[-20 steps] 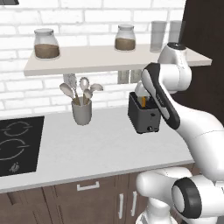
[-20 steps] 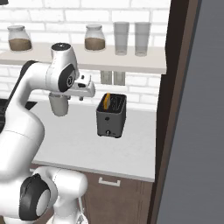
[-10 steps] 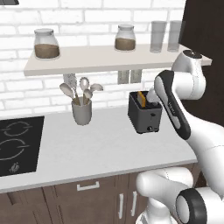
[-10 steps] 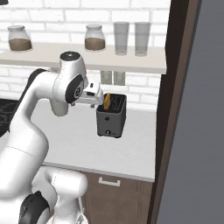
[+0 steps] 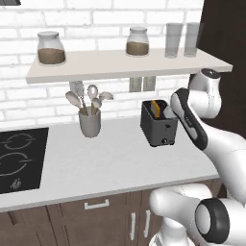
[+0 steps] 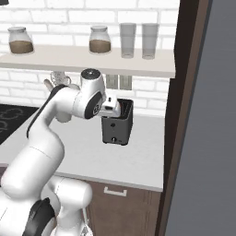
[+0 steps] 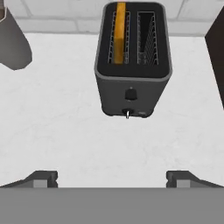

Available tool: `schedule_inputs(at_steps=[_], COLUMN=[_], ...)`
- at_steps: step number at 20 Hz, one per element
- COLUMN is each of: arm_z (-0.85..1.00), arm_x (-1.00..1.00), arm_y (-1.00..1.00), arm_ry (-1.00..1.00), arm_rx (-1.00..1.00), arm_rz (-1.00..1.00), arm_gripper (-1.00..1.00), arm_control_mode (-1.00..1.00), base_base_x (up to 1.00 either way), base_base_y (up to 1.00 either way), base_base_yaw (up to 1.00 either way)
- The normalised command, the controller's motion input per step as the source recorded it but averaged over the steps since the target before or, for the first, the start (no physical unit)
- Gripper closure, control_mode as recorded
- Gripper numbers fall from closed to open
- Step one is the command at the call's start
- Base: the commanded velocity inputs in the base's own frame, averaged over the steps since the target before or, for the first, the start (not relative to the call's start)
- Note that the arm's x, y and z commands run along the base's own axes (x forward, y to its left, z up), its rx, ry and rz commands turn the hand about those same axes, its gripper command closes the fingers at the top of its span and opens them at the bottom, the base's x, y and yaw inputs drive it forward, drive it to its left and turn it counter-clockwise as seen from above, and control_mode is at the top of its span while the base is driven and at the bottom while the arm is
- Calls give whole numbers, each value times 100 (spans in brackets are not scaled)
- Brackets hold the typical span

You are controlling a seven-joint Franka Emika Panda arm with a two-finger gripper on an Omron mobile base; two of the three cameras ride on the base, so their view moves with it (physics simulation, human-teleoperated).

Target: Start the toaster. Once the lever pops up, take the bread to the plate on the dining counter.

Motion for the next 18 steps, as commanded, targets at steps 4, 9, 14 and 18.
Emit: schedule_inputs(at_steps=[4,9,14,18], arm_z=[-35,-25,-39,-44], arm_x=[68,70,44,16], arm_y=[-3,-7,0,-6], arm_ry=[1,2,3,7], arm_rx=[1,2,0,0], arm_rz=[0,0,0,0], arm_gripper=[-100,-100,100,100], arm_control_mode=[-100,-100,-100,-100], base_base_x=[0,0,0,0], base_base_y=[0,0,0,0], base_base_yaw=[0,0,0,0])
